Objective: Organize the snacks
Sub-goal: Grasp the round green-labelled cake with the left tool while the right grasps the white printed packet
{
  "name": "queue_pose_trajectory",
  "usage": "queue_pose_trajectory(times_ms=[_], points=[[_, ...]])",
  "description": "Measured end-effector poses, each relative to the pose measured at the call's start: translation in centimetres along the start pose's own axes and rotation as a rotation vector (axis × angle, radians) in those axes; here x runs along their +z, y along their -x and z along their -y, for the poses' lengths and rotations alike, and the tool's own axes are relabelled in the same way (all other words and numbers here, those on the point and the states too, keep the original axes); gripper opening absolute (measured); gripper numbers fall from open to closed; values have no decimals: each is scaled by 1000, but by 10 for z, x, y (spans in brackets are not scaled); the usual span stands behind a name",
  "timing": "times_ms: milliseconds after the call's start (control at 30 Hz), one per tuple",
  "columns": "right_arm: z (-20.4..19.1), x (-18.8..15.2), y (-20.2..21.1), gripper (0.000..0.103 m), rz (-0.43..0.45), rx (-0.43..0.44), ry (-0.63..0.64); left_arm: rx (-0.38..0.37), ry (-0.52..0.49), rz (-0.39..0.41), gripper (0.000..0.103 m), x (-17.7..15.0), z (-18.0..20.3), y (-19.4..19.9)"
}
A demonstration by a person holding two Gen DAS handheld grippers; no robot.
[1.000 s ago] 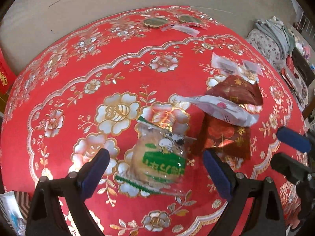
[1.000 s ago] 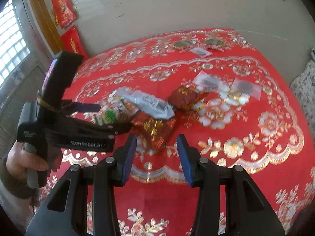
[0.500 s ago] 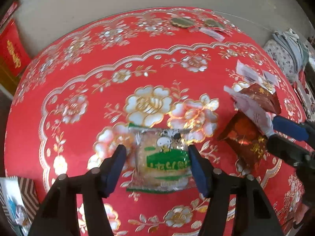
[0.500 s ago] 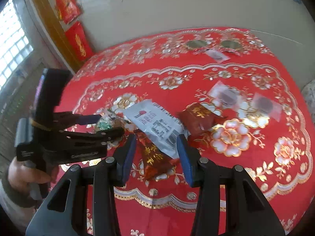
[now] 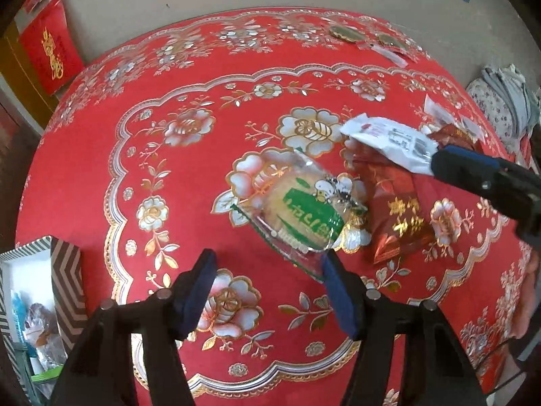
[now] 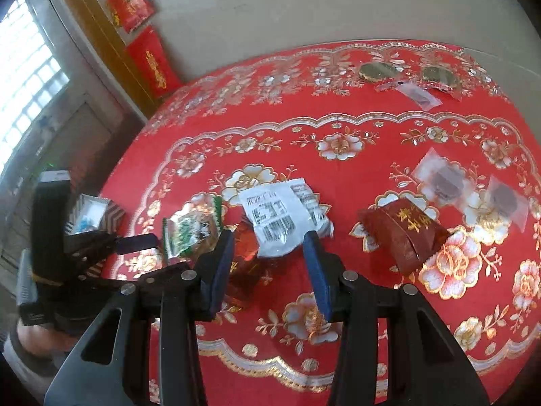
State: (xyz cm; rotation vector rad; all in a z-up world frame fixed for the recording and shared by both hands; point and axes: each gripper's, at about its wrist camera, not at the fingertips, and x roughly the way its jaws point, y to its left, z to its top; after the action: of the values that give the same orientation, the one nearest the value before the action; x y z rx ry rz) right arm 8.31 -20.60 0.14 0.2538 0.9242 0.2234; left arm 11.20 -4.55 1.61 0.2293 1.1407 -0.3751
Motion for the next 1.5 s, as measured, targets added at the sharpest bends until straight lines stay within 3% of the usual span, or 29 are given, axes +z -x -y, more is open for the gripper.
queue_pose_trajectory(times_ms=[100,233,367,833,1200,1300,1500], points=[[-2,9,-8,45,-17,-1,19,-9,-15,1,66,6,4,-2],[2,24,-10,50,-29,-9,24,2,-115,35,67,12,16,5],[5,36,-10,57,-46,7,66,28,-207,41,82,21,25,4],[6,44,-55,57,-171,9,133,-50,-253,-26,83,40,23,-22],[4,47,-69,61,-178,-46,119,-50,-213,-30,83,44,19,-25],[3,43,-66,56,-155,-66,110,-43,-203,-22,79,42,18,-23],[-8,33,-43,54,-64,-174,175,-33,-165,4,53,37,12,-15]])
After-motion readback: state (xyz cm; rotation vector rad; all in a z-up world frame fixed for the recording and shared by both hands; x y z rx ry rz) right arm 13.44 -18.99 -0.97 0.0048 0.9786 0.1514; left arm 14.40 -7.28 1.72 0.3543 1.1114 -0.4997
